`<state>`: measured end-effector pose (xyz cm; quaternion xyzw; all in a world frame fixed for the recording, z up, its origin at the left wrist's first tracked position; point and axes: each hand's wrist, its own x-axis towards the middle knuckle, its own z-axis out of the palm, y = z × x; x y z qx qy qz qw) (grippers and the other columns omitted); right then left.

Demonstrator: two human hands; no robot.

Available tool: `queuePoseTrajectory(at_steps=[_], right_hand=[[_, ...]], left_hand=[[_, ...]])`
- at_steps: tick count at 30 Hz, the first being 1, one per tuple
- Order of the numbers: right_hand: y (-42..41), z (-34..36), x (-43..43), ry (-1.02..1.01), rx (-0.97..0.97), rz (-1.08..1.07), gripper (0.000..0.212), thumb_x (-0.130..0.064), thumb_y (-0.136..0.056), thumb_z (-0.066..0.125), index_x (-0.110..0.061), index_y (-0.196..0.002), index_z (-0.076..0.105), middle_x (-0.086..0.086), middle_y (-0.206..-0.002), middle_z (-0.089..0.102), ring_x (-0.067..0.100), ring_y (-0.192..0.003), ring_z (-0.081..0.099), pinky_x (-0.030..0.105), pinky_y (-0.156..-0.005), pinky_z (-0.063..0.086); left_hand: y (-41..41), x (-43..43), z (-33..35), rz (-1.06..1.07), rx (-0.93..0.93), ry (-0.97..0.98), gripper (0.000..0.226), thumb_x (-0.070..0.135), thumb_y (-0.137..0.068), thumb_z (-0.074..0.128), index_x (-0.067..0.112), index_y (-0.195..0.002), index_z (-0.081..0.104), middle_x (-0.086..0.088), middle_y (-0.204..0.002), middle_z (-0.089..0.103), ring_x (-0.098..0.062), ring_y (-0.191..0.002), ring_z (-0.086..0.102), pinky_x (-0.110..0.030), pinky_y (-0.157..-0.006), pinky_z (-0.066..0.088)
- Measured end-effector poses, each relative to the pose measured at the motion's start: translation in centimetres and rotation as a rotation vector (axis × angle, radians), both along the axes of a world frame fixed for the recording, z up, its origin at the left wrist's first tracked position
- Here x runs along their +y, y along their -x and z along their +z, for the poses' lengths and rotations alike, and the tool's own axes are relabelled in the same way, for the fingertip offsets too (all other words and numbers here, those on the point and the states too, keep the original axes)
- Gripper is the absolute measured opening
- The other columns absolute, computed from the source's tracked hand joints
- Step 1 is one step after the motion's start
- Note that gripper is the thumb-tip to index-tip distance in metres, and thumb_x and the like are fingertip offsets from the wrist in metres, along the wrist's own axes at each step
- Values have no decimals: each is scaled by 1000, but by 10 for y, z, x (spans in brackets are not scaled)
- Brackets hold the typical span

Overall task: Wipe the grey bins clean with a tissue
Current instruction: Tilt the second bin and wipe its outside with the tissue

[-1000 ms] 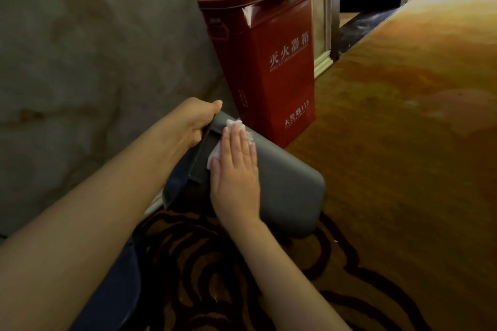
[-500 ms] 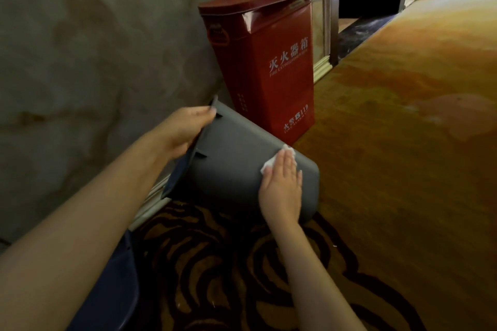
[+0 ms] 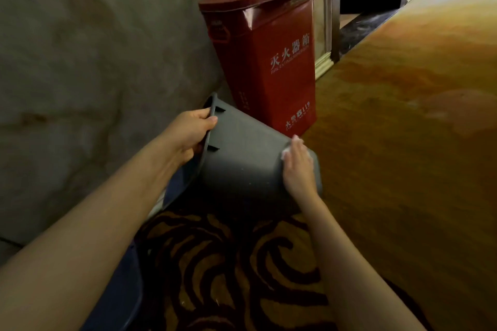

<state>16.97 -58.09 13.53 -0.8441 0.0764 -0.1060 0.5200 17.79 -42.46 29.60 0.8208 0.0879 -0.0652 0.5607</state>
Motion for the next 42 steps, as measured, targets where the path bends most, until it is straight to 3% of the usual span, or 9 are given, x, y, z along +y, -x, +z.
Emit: queuePoseTrajectory(at_steps=[4, 8, 12, 16, 23, 27, 33, 39, 42], right_hand=[[0, 52, 49, 151, -329, 241, 50, -22, -101, 29, -9, -147, 16, 9, -157, 17, 17, -145, 11, 28, -115, 2], [4, 72, 69, 210, -402, 281, 49, -25, -101, 25, -11, -147, 14, 6, -158, 10, 15, -146, 4, 30, -117, 1], [-2, 52, 44, 149, -305, 182, 49, -25, -100, 26, -15, -148, 15, 4, -157, 19, 16, -145, 13, 35, -117, 8], [-11, 4, -8, 71, 7, 24, 48, -23, -100, 28, -13, -147, 21, 7, -154, 28, 18, -143, 22, 39, -116, 14], [3, -40, -31, -42, 165, -117, 49, -27, -101, 23, -15, -148, 14, 5, -158, 14, 17, -145, 9, 40, -118, 6], [14, -15, 1, -57, 39, -88, 49, -27, -100, 29, -15, -146, 19, 3, -157, 18, 13, -144, 12, 35, -119, 10], [53, 44, 82, 97, -325, 106, 50, -28, -98, 26, -22, -146, 11, -5, -156, 8, 7, -144, 2, 30, -116, 1], [70, 65, 115, 179, -415, 165, 56, -24, -98, 34, -17, -147, 8, -1, -158, 4, 9, -144, -8, 30, -117, -8], [72, 76, 119, 202, -443, 192, 56, -25, -98, 36, -16, -148, 12, 1, -159, 10, 12, -146, -1, 31, -118, -7]], left_hand=[[2, 4, 0, -24, 13, 6, 39, 11, -96, 39, 17, -133, 49, -1, -96, 64, -11, -77, 60, -23, -54, 54], [1, 4, 1, -55, 16, -3, 37, 12, -96, 39, 19, -129, 53, 2, -90, 65, -11, -78, 61, -24, -62, 54], [-1, 2, 2, -67, 39, -30, 39, 13, -96, 40, 20, -132, 50, 3, -94, 65, -10, -78, 60, -24, -56, 54], [-4, 1, 2, -36, 31, -22, 41, 12, -95, 41, 16, -136, 46, -4, -113, 61, -11, -80, 60, -26, -61, 50], [-10, -8, 3, -7, -2, -12, 40, 8, -95, 41, 10, -135, 47, -10, -114, 61, -16, -88, 61, -27, -64, 50], [-13, -11, 3, 43, -17, -9, 41, 6, -96, 39, 5, -136, 44, -17, -129, 57, -23, -104, 58, -34, -81, 48], [-17, -10, 5, 74, -29, -30, 39, 3, -96, 35, 2, -134, 46, -22, -129, 55, -26, -101, 56, -35, -84, 46], [-19, 3, 16, 178, -51, -102, 34, 0, -93, 39, -2, -124, 54, -10, -81, 58, -16, -68, 54, -23, -55, 52], [-23, 17, 28, 242, 41, -179, 26, 3, -92, 42, 2, -111, 59, -8, -83, 56, -21, -85, 55, -33, -75, 50]])
